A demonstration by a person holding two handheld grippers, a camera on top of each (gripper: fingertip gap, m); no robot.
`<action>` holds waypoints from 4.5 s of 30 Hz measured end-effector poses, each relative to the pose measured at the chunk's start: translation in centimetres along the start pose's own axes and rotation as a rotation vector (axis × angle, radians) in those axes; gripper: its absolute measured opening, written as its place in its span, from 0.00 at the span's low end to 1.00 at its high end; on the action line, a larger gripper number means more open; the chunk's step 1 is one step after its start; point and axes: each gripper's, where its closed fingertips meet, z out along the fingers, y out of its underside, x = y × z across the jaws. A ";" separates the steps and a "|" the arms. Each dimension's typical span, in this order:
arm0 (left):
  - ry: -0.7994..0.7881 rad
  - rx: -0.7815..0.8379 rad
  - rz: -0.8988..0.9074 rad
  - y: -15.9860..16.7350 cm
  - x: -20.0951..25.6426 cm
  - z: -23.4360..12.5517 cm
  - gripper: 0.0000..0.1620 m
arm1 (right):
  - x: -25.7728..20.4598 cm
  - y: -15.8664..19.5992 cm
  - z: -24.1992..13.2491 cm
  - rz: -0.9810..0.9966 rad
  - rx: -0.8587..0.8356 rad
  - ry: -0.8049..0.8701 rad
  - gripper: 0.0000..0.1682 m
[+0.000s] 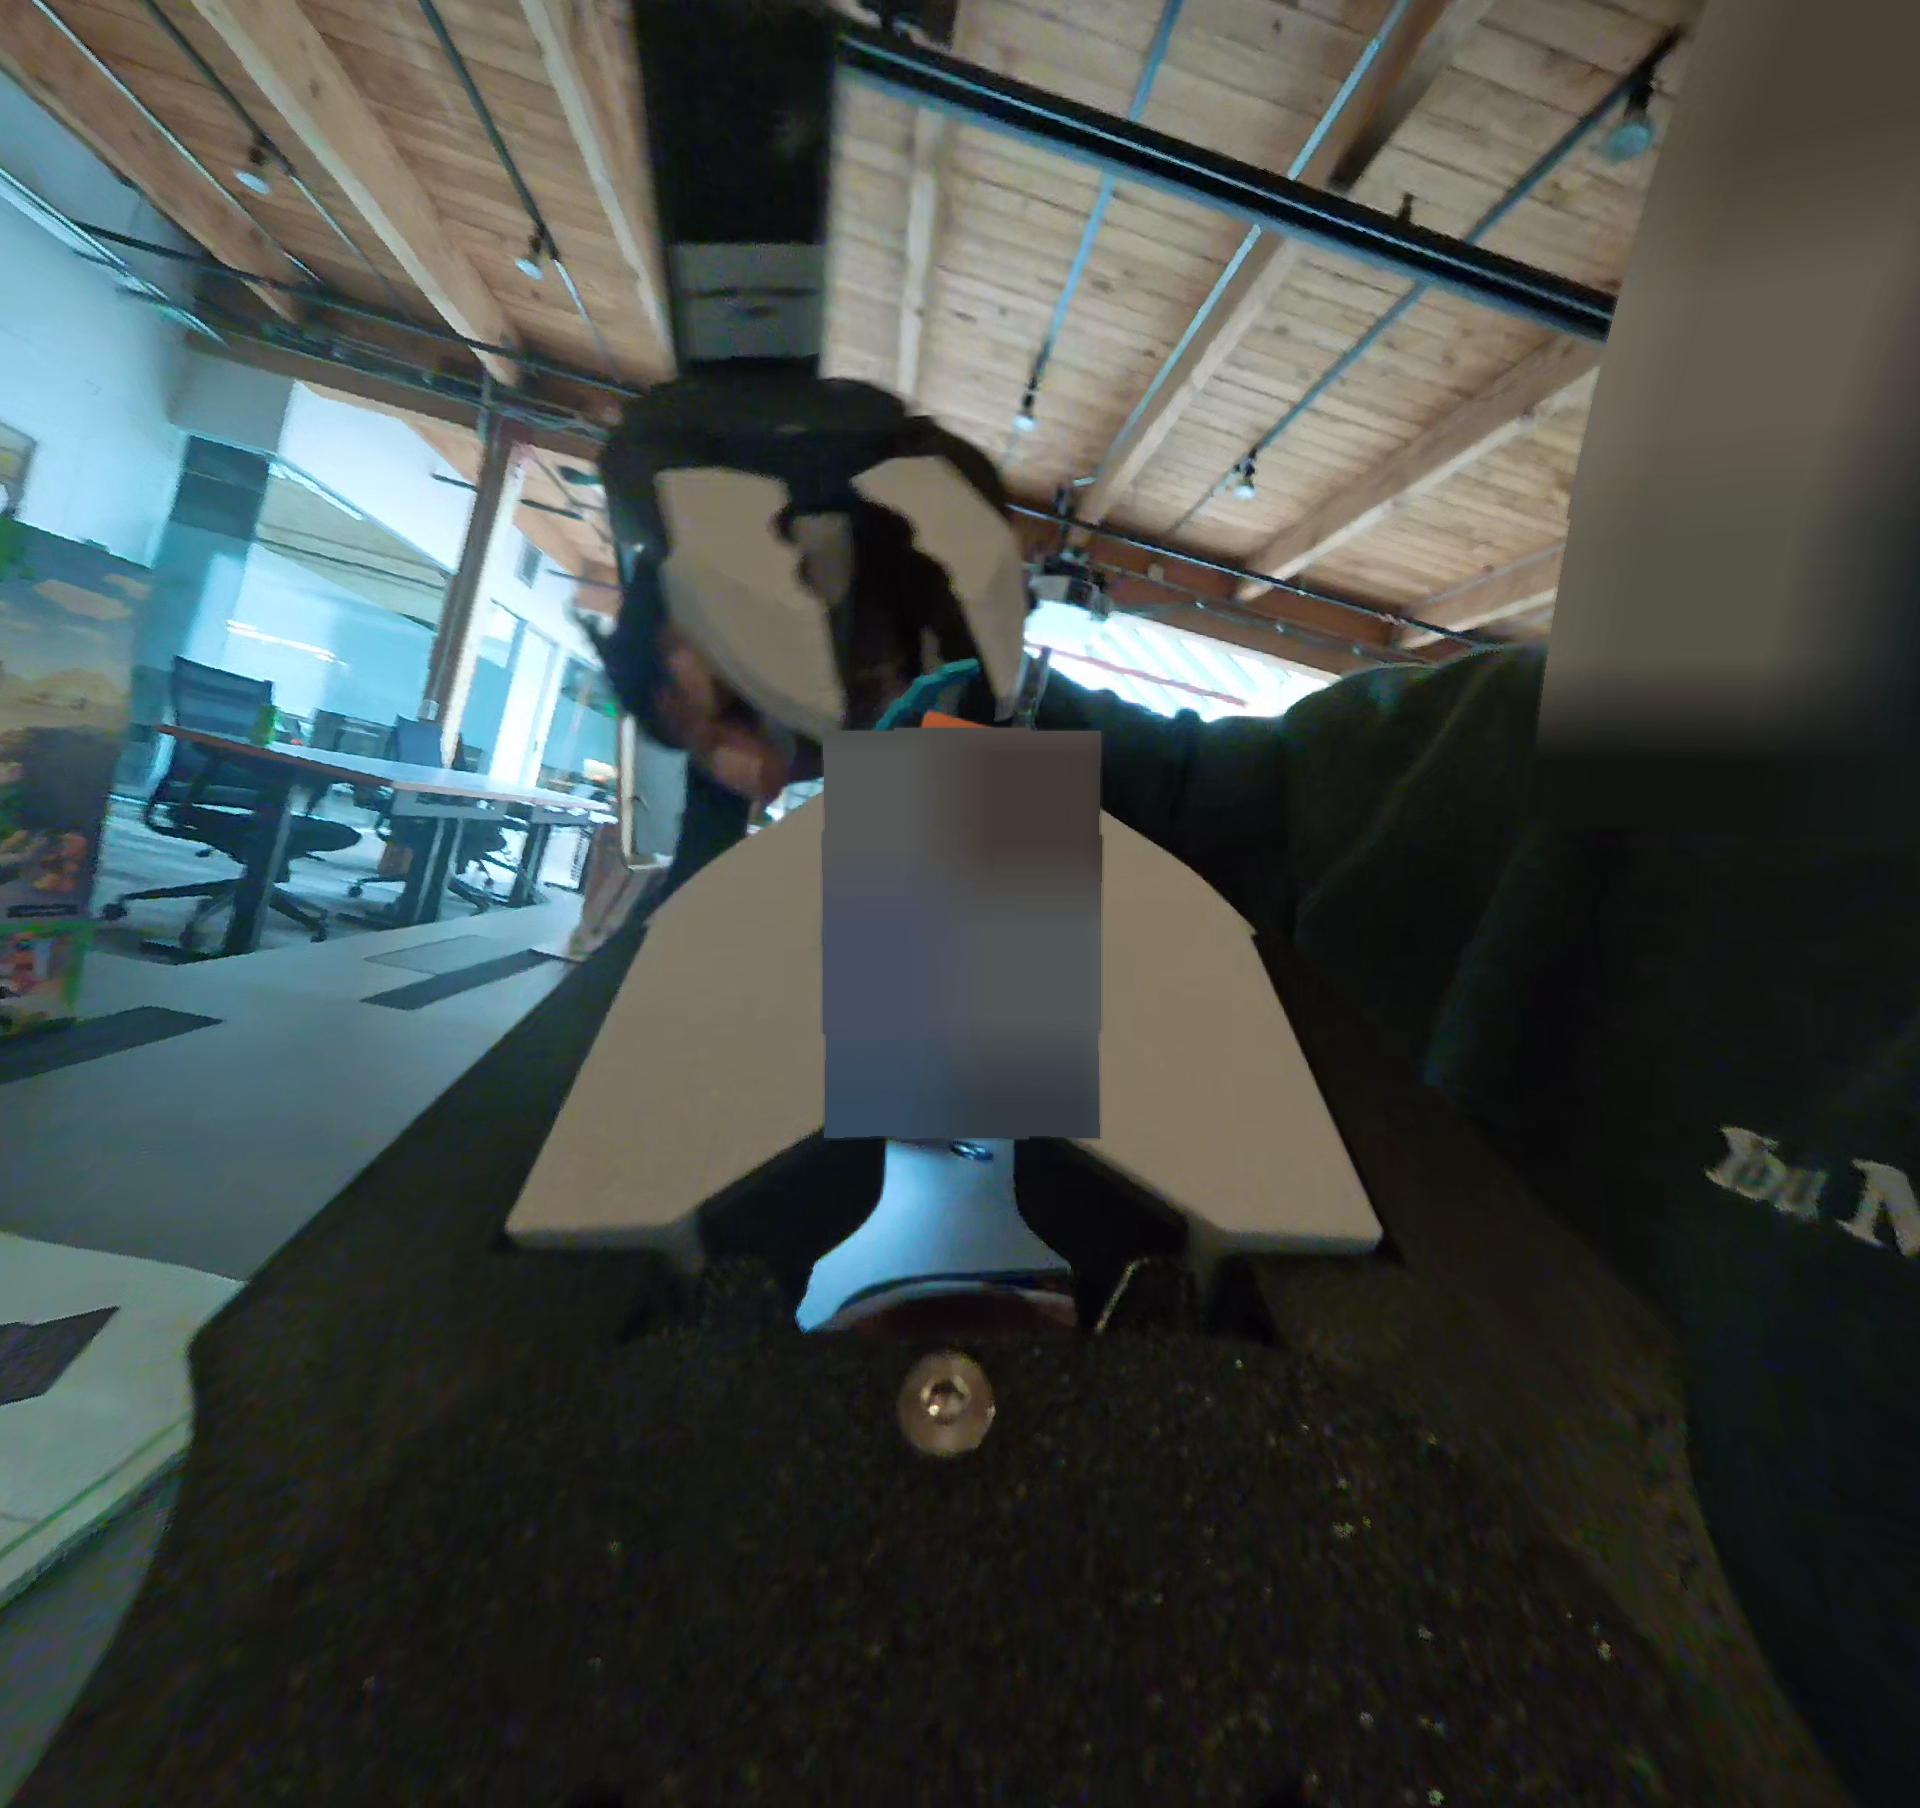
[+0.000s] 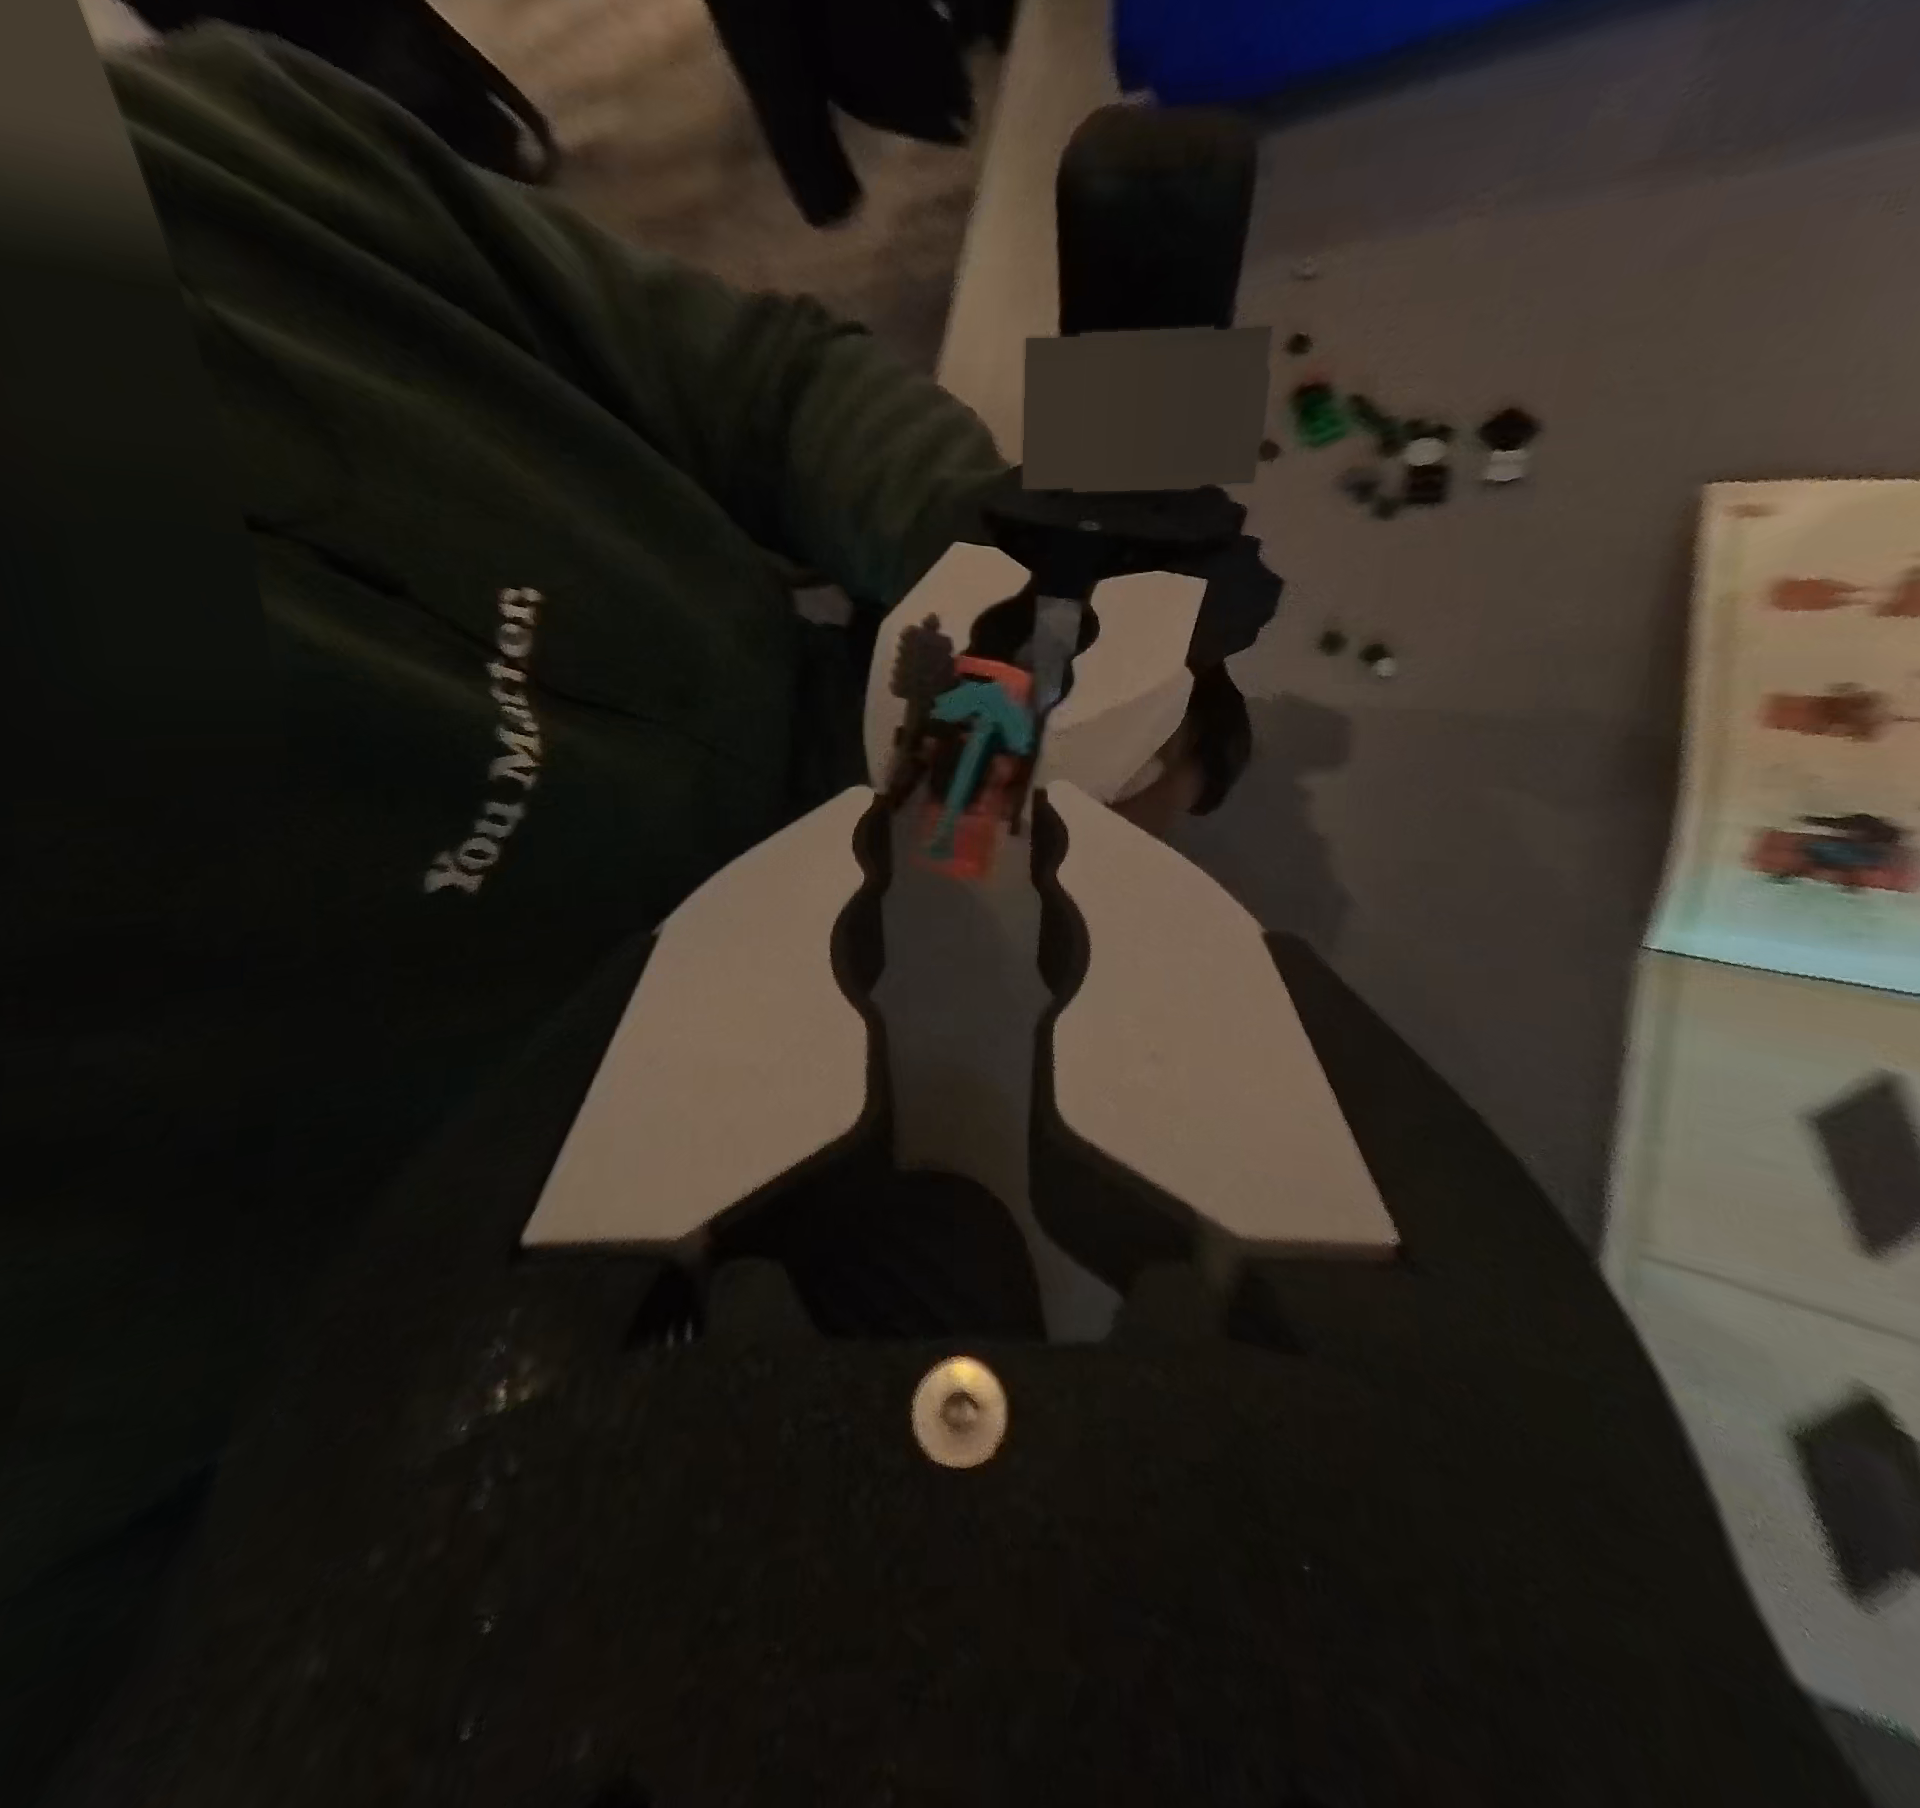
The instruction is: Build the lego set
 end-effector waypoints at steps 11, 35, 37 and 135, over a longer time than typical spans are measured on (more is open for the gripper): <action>0.092 -0.061 -0.019 1.5 1.4 0.5 0.15 | -0.1 1.1 1.2 0.145 0.049 -0.275 0.22; 0.150 -0.181 -0.012 3.2 2.5 0.6 0.15 | -0.4 2.0 2.0 0.132 0.063 -0.306 0.24; 0.149 -0.201 -0.007 3.6 2.5 0.6 0.15 | -0.4 2.3 2.1 0.145 0.072 -0.315 0.24; -0.047 -0.282 0.020 4.2 -1.6 -0.6 0.15 | 10.2 13.7 3.0 0.170 0.292 0.363 0.01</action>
